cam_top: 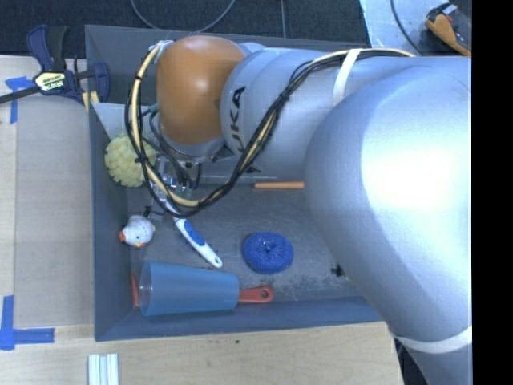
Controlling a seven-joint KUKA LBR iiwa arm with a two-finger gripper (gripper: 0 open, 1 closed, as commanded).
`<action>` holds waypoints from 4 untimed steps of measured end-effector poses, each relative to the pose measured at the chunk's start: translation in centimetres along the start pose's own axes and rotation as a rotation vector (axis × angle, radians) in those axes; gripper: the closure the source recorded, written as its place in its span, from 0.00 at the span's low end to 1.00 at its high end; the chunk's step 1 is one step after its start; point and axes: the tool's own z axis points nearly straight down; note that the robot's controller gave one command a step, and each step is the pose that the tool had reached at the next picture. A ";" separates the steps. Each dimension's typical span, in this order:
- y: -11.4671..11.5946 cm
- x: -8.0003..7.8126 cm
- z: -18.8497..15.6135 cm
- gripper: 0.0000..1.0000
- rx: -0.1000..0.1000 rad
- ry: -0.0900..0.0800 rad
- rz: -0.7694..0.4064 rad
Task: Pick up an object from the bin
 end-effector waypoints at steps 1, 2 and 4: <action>-0.2 1.4 -1.4 0.00 -0.003 -0.003 0.001; -4.6 -0.3 0.3 0.00 -0.001 -0.003 0.121; -0.3 0.0 4.6 1.00 0.023 -0.001 0.233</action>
Offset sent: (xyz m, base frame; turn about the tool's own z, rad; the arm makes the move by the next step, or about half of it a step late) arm -0.0054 -0.0435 -0.0028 0.1203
